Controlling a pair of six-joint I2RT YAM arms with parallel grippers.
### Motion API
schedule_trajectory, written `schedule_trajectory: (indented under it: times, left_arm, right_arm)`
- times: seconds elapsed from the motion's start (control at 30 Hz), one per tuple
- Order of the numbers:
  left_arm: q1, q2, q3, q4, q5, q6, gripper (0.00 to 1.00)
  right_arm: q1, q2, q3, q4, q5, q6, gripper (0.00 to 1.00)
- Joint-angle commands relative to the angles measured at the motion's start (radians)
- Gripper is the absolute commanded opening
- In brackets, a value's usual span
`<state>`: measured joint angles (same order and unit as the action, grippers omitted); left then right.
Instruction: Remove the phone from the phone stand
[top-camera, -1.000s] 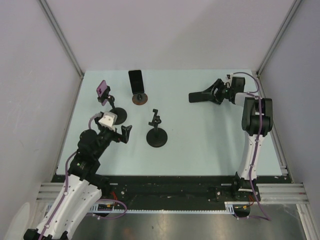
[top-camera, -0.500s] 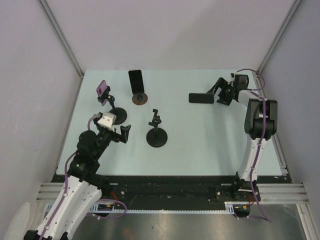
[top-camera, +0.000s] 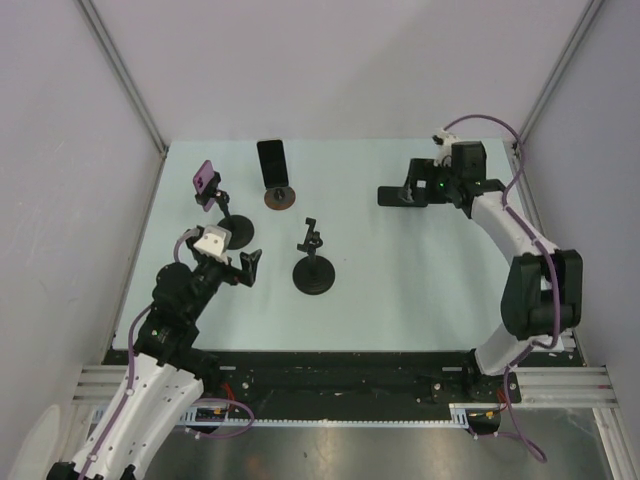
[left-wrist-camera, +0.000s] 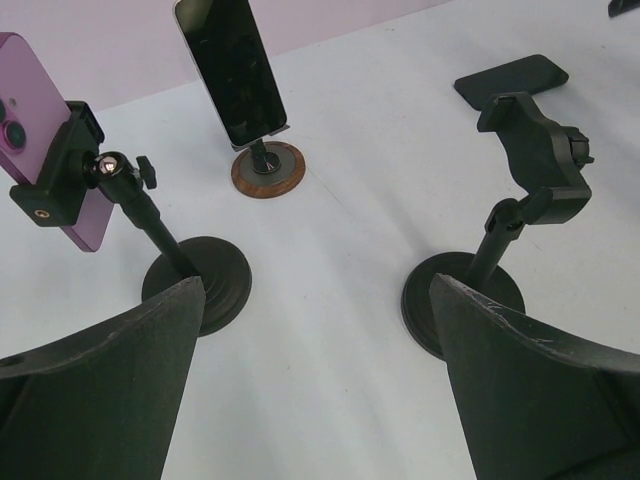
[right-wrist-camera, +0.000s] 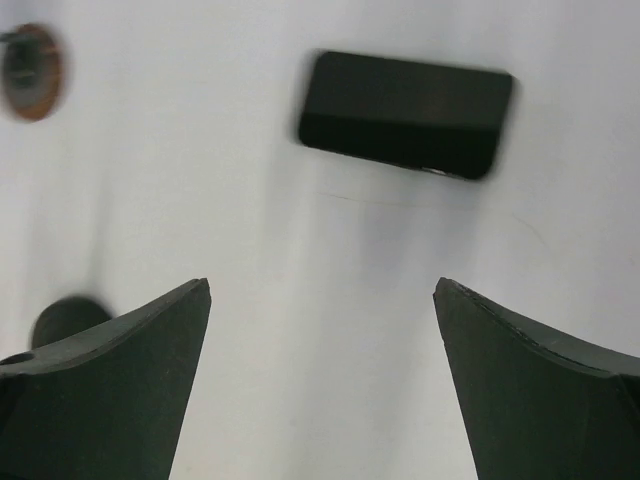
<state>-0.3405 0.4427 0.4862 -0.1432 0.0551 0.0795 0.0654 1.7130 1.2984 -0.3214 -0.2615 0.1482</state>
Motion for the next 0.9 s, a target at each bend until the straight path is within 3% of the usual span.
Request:
schedule_trajectory:
  times: [0.0,0.27,0.5,0.87]
  left_arm:
    - [-0.025,-0.002,-0.005,0.028,-0.017,0.009,1.00]
    - [-0.049,-0.001,-0.001,0.028,-0.001,0.005,1.00]
    - [-0.055,0.007,-0.003,0.028,0.003,0.002,1.00]
    - [-0.063,0.017,-0.005,0.028,0.006,0.005,1.00]
  right_arm:
    - [0.138,-0.174,-0.022,0.010,-0.050,-0.145,1.00]
    - [0.399,-0.306,-0.077,-0.008,-0.157,-0.300,1.00]
    - [0.591,-0.273,-0.080,0.005,-0.176,-0.360,0.93]
    - [0.671,-0.173,-0.074,0.162,-0.183,-0.342,0.82]
